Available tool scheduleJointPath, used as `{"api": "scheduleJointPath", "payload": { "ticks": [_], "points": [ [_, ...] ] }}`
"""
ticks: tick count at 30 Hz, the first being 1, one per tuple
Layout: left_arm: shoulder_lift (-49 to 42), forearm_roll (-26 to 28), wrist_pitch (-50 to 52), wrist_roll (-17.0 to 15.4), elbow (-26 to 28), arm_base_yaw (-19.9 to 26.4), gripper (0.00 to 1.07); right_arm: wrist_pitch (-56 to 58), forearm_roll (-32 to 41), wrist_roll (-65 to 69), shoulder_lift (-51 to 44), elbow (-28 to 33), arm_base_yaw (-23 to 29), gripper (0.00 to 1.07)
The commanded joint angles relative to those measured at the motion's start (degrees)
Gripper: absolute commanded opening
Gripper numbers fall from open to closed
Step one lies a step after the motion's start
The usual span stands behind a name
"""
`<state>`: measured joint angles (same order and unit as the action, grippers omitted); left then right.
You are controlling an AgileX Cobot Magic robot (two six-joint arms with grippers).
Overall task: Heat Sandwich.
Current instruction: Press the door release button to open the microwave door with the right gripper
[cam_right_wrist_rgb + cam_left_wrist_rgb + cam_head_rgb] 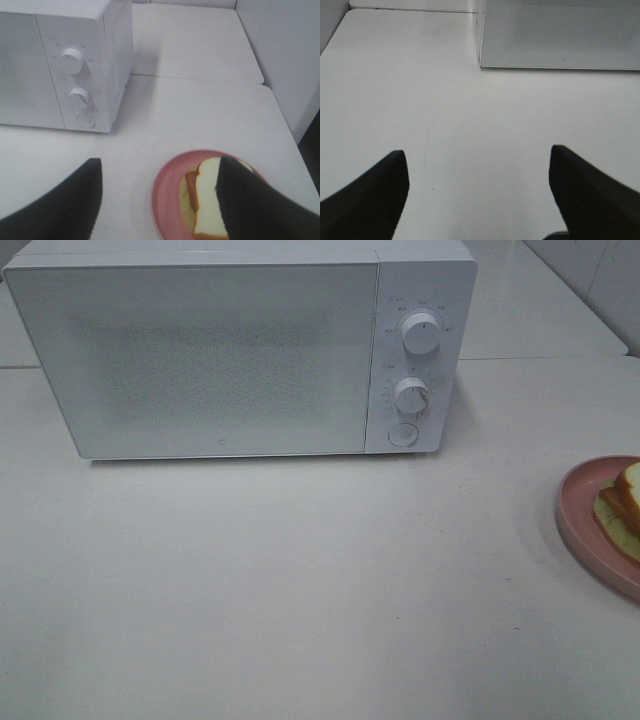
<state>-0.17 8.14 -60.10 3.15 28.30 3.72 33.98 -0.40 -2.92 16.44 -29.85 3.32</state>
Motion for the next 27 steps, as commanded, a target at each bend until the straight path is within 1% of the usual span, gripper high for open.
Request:
{"api": "scheduleJointPath", "payload": {
  "ticks": [1, 2, 4, 5, 6, 9, 10, 11, 13, 14, 15, 17, 18, 19, 22, 23, 24, 27],
  "points": [
    [-1.4, 0.2, 0.9, -0.1, -0.2, -0.2, 0.72, -4.9, -0.2, -0.9, 1.8, -0.3, -0.5, 0.57],
    [-1.4, 0.2, 0.9, -0.1, -0.2, -0.2, 0.72, -7.0, -0.2, -0.9, 3.4, -0.3, -0.5, 0.53],
    [-1.4, 0.2, 0.9, -0.1, -0.2, -0.2, 0.72, -9.6, -0.1, -0.9, 5.2, -0.3, -0.5, 0.47],
    [-1.4, 0.2, 0.9, -0.1, -0.2, -0.2, 0.72, -9.6, -0.1, -0.9, 5.2, -0.3, -0.5, 0.47],
    [-1.4, 0.2, 0.9, -0.1, -0.2, -0.2, 0.72, -12.2, -0.1, -0.9, 7.3, -0.3, -0.5, 0.39],
    [-1.4, 0.2, 0.9, -0.1, -0.2, -0.2, 0.72, -15.9, 0.0, -0.9, 10.8, -0.3, -0.5, 0.24],
    [-1.4, 0.2, 0.9, -0.1, -0.2, -0.2, 0.72, -15.9, 0.0, -0.9, 10.8, -0.3, -0.5, 0.24],
    [-1.4, 0.2, 0.9, -0.1, -0.2, -0.2, 0.72, -18.2, 1.3, -0.9, 12.9, -0.3, -0.5, 0.16],
    [-1.4, 0.2, 0.9, -0.1, -0.2, -0.2, 0.72, -19.9, 3.0, -0.9, 14.9, -0.3, -0.5, 0.08],
    [-1.4, 0.2, 0.9, -0.1, -0.2, -0.2, 0.72, -19.9, 3.0, -0.9, 14.9, -0.3, -0.5, 0.08],
    [-1.4, 0.2, 0.9, -0.1, -0.2, -0.2, 0.72, -21.3, 5.6, -0.9, 17.2, -0.3, -0.5, 0.00],
    [-1.4, 0.2, 0.9, -0.1, -0.2, -0.2, 0.72, -22.9, 7.2, -0.9, 19.7, -0.3, 0.4, 0.00],
    [-1.4, 0.2, 0.9, -0.1, -0.2, -0.2, 0.72, -25.1, 7.2, -1.2, 21.9, -0.3, 2.2, 0.00],
    [-1.4, 0.2, 0.9, -0.1, -0.2, -0.2, 0.72, -25.1, 7.2, -1.2, 21.9, -0.3, 2.2, 0.00],
    [-1.4, 0.2, 0.9, -0.1, -0.2, -0.2, 0.72, -29.7, 7.0, -1.5, 25.8, -0.3, 6.0, 0.00],
    [-1.4, 0.2, 0.9, -0.1, -0.2, -0.2, 0.72, -32.8, 7.0, -1.5, 28.9, -0.3, 8.0, 0.00],
    [-1.4, 0.2, 0.9, -0.1, -0.2, -0.2, 0.72, -32.8, 7.0, -1.5, 28.9, -0.3, 8.0, 0.00],
    [-1.4, 0.2, 0.9, -0.1, -0.2, -0.2, 0.72, -37.6, 7.0, -1.1, 33.5, -0.3, 10.9, 0.00]
  ]
}}
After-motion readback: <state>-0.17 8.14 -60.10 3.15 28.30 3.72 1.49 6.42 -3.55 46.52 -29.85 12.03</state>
